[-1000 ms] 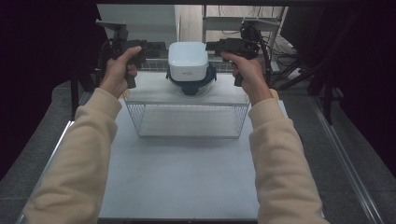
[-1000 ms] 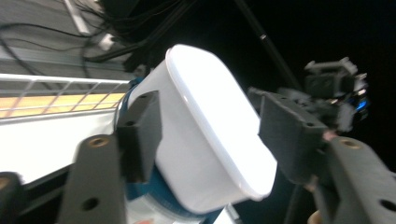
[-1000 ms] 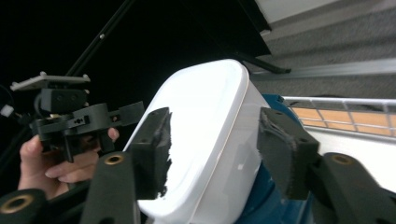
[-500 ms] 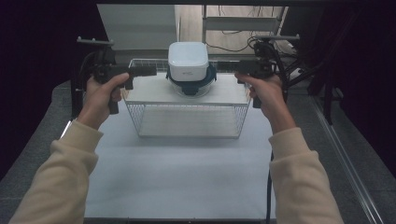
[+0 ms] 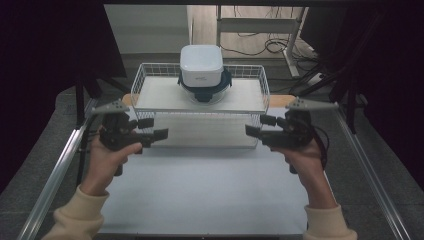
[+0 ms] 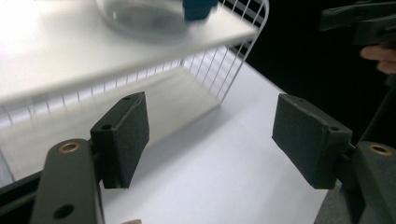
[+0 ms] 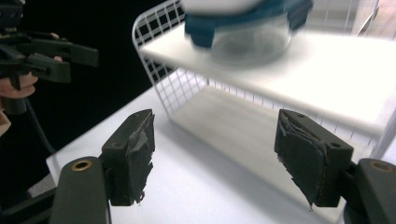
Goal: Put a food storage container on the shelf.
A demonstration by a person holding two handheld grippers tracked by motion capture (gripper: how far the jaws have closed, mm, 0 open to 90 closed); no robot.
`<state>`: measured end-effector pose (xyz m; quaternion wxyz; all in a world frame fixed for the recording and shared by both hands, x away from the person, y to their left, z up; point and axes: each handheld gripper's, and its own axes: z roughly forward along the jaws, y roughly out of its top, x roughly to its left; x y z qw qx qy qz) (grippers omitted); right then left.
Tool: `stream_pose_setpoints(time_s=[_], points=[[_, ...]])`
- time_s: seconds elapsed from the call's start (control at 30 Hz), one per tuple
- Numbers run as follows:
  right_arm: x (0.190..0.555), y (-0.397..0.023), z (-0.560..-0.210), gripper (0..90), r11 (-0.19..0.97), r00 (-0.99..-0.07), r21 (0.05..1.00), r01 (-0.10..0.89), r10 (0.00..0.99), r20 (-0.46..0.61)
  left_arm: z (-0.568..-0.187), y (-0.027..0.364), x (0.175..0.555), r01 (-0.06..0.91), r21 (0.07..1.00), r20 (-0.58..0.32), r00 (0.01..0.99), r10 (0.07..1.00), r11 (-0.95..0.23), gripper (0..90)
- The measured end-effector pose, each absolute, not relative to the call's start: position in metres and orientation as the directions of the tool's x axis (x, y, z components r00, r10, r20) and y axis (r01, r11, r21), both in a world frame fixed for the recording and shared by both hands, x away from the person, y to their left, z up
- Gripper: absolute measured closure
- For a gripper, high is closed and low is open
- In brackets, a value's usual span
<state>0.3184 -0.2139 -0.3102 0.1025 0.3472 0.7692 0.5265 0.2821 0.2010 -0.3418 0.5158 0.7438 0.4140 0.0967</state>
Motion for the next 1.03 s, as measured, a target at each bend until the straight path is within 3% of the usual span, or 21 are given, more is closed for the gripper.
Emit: stream_pose_setpoints(time_s=[0.27,0.47,0.53,0.77,1.03], points=[[0.286,-0.222,-0.374,29.0,0.243,-0.733,0.856,0.457,0.648,0.208,-0.406,0.193,0.251,0.564,0.813,-0.284,0.603,0.746,-0.146,26.6],[0.276,-0.23,-0.419,29.0,0.242,-0.711,0.825,0.51,0.659,0.246,-0.451,0.206,0.245,0.638,0.767,-0.397,0.551,0.734,-0.064,26.9],[0.277,-0.233,-0.43,28.9,0.255,-0.695,0.807,0.533,0.675,0.246,-0.462,0.209,0.243,0.645,0.758,-0.357,0.535,0.766,-0.098,26.8],[0.277,-0.23,-0.461,28.1,0.316,-0.678,0.764,0.562,0.706,0.206,-0.474,0.208,0.243,0.645,0.75,-0.297,0.524,0.799,-0.144,27.4],[0.274,-0.233,-0.457,26.6,0.295,-0.685,0.795,0.53,0.701,0.197,-0.473,0.207,0.243,0.625,0.764,-0.273,0.537,0.798,-0.159,27.3]])
